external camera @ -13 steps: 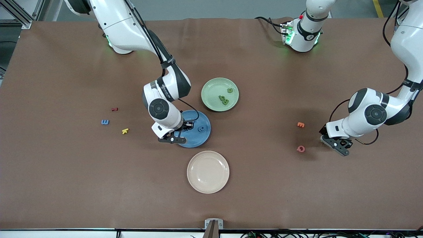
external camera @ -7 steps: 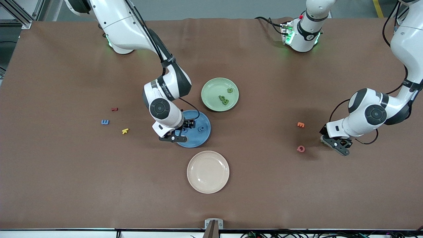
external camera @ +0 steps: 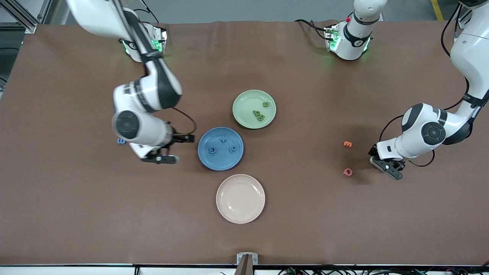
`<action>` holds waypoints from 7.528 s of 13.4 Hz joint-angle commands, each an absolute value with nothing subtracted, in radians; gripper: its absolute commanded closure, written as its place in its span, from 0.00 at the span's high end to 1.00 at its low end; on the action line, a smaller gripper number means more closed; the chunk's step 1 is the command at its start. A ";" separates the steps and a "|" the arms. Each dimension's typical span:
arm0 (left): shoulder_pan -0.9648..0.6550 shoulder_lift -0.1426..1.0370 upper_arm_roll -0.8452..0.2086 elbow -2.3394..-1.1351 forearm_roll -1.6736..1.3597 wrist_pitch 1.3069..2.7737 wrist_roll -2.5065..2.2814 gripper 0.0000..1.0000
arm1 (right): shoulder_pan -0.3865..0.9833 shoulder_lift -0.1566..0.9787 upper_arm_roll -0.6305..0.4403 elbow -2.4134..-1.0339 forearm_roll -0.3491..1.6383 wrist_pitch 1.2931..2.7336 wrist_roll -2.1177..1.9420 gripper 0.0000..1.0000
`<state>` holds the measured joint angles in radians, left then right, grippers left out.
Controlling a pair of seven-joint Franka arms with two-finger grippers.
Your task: Sort letters by color into matching plates
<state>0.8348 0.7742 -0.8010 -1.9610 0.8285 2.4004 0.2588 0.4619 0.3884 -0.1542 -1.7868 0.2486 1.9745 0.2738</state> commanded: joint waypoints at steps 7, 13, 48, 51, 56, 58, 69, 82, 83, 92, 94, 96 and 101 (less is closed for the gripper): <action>0.839 0.727 -0.868 -1.962 0.836 2.358 0.258 0.01 | 0.161 0.316 -0.135 -2.038 0.107 2.205 0.023 1.00; 0.836 0.733 -1.040 -1.947 0.831 2.211 0.027 0.01 | 0.055 0.406 -0.135 -2.054 0.095 2.310 -0.127 1.00; -0.115 0.764 -0.968 -1.945 0.796 2.155 -1.575 0.08 | 0.048 0.377 -0.127 -1.975 0.100 2.137 -0.152 0.18; -0.126 0.769 -0.953 -1.944 0.799 2.158 -1.577 0.08 | 0.110 0.382 -0.126 -1.817 0.120 1.985 -0.068 0.18; -0.193 0.772 -0.891 -1.916 0.795 2.161 -1.578 0.08 | 0.354 0.440 -0.126 -1.695 0.245 1.980 0.201 0.16; -0.233 0.787 -0.852 -1.898 0.795 2.164 -1.578 0.07 | 0.431 0.489 -0.126 -1.634 0.284 1.990 0.283 0.16; -0.235 0.759 -0.825 -1.810 0.758 2.138 -1.572 1.00 | 0.679 0.716 -0.126 -1.569 0.284 2.330 0.517 0.16; -0.003 0.687 -0.833 -1.496 0.758 1.792 -1.162 1.00 | 0.695 0.752 -0.126 -1.574 0.282 2.402 0.512 0.96; 0.032 0.661 -0.833 -1.497 0.752 1.781 -1.105 1.00 | 0.690 0.732 -0.126 -1.583 0.284 2.384 0.506 0.99; 0.297 0.476 -0.831 -1.486 0.516 1.755 -0.605 1.00 | 0.513 0.166 -0.133 -1.652 0.278 1.619 0.485 1.00; 0.296 0.386 -0.749 -1.488 0.398 1.755 -0.465 1.00 | 0.404 0.060 -0.133 -1.699 0.275 1.557 0.367 1.00; 0.205 0.280 -0.570 -1.497 0.265 1.746 -0.343 1.00 | 0.310 0.025 -0.135 -1.698 0.205 1.511 0.315 1.00; 0.042 0.100 -0.231 -1.503 0.077 1.597 -0.102 1.00 | 0.118 0.001 -0.135 -1.645 0.091 1.517 0.062 1.00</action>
